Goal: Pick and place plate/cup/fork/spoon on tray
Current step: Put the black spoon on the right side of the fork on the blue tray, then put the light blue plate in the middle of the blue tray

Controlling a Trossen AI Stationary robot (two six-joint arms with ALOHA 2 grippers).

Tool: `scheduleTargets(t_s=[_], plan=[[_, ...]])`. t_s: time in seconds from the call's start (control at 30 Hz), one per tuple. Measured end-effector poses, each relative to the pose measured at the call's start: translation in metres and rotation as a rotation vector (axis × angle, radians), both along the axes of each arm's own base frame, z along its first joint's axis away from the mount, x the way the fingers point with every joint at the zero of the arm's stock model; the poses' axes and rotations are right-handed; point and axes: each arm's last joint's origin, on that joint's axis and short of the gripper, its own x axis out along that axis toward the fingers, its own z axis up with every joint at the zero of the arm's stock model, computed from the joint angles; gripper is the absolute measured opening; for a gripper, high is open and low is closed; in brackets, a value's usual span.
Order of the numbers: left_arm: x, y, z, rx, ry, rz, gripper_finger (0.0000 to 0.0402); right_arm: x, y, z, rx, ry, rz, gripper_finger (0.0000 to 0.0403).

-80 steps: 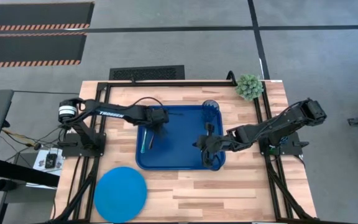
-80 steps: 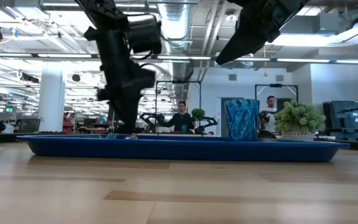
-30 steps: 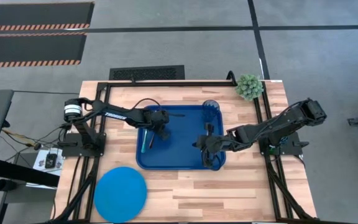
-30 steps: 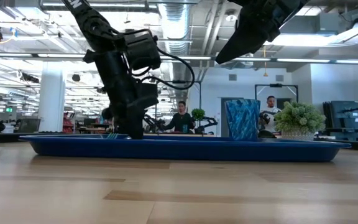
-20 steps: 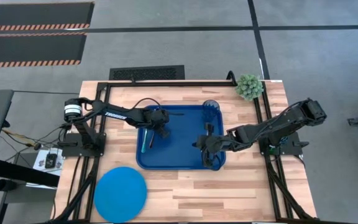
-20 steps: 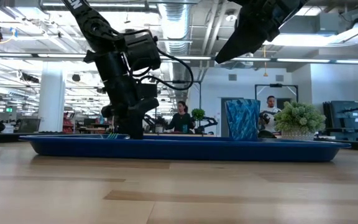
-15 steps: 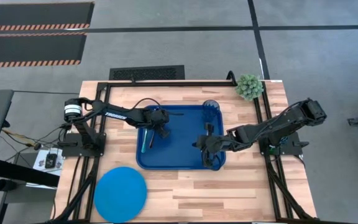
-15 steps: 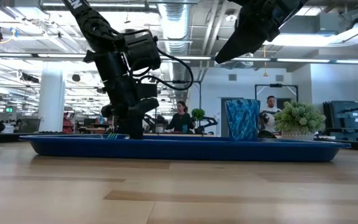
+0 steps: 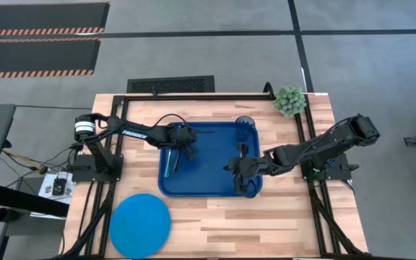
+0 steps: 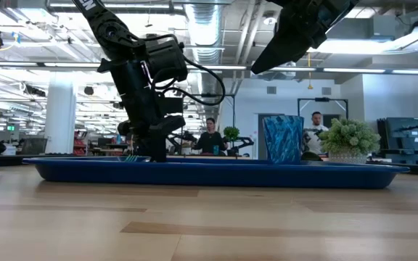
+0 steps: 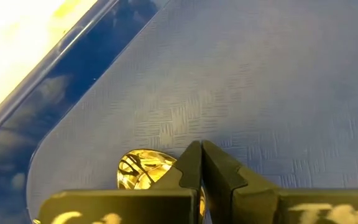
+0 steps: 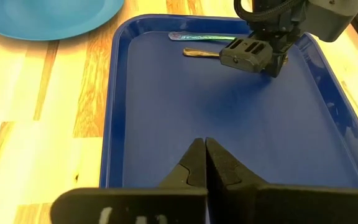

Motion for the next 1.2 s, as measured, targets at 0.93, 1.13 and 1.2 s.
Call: scheduleTargets(t_s=[0.93,1.13,1.2], plan=[[-0.059,-0.122,0.074,0.012,-0.237,-0.547,0.0000,0.006,0.032,0.003,-0.067,-0.129,0.129,0.0003],[-0.101,-0.195,0.082,-0.151,-0.236,-0.786,0.0000,0.003,0.071,-0.017,-0.066,-0.125,0.145,0.0003],[-0.117,-0.214,0.080,-0.204,-0.204,-0.809,0.0000,0.003,0.085,-0.024,-0.045,-0.144,0.153,0.0003]])
